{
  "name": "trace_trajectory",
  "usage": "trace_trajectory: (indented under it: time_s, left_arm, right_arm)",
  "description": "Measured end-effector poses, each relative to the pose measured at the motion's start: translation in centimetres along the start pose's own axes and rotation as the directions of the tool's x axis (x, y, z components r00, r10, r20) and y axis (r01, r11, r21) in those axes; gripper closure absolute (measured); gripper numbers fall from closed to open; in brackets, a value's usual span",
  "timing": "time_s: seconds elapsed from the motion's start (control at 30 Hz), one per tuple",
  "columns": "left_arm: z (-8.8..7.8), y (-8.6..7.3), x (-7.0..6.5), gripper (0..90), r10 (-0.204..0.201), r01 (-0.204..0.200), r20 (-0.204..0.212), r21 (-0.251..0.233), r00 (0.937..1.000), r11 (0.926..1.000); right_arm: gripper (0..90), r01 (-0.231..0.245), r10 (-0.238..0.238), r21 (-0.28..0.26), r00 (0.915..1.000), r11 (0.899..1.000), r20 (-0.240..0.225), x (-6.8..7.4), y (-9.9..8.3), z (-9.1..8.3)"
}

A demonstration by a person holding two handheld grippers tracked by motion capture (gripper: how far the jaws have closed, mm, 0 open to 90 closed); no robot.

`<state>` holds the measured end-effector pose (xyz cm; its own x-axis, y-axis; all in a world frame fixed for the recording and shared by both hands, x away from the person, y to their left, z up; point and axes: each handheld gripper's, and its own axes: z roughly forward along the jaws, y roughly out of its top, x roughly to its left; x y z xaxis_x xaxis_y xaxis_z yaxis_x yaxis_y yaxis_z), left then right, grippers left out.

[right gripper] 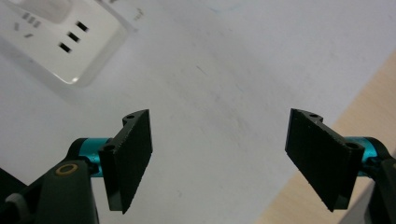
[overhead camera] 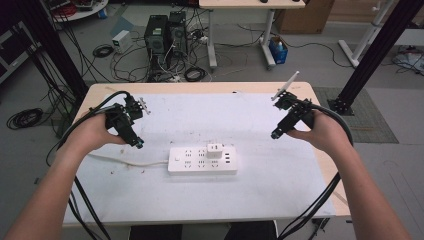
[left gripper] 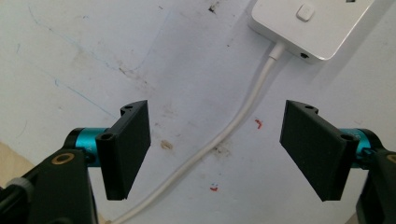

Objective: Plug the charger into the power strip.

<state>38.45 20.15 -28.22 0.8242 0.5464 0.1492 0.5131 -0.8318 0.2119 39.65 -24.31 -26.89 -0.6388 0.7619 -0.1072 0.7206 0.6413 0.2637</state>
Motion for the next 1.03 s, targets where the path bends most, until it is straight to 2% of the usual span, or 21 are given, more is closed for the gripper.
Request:
trace_trajectory:
  time_s: [0.03, 0.07, 0.2, 0.27, 0.4, 0.87, 1.03]
  left_arm:
    - [0.0, 0.0, 0.0, 24.6, 0.0, 0.0, 0.0, 0.0, 1.0, 1.0]
    - [0.0, 0.0, 0.1, 24.6, -0.013, 0.013, 0.0, -0.011, 0.9999, 0.9998]
    - [0.0, 0.1, 0.3, 24.6, -0.025, 0.025, -0.002, -0.007, 0.9997, 0.9997]
    - [0.0, 0.1, 0.3, 24.6, -0.03, 0.03, -0.001, -0.004, 0.9995, 0.9995]
    - [0.0, 0.1, 0.2, 24.6, -0.034, 0.034, 0.001, -0.005, 0.9994, 0.9994]
    - [-0.2, 0.1, 0.0, 24.6, -0.029, 0.029, -0.004, -0.007, 0.9996, 0.9996]
    - [0.0, -0.2, 0.1, 24.6, -0.039, 0.039, 0.002, -0.011, 0.9992, 0.9992]
  right_arm:
    - [22.6, 0.0, 0.0, 0.0, 1.0, 1.0, 0.0, 0.0, 0.0, 0.0]
    - [22.6, -0.021, 0.021, 0.014, 0.9998, 1.0, 0.008, -0.5, -0.6, -0.2]
    - [22.6, -0.066, 0.065, 0.025, 0.9974, 0.998, 0.032, -1.1, -1.3, -0.7]
    - [22.6, -0.09, 0.09, 0.03, 0.9957, 0.995, 0.025, -1.4, -1.4, -0.8]
    - [22.6, -0.11, 0.109, 0.029, 0.9938, 0.994, 0.021, -1.6, -1.5, -0.7]
    - [22.6, -0.098, 0.098, 0.034, 0.9951, 0.995, 0.017, -1.5, -1.5, -0.4]
    - [22.6, -0.076, 0.076, 0.027, 0.9971, 0.997, 0.011, -1.5, -1.7, -0.1]
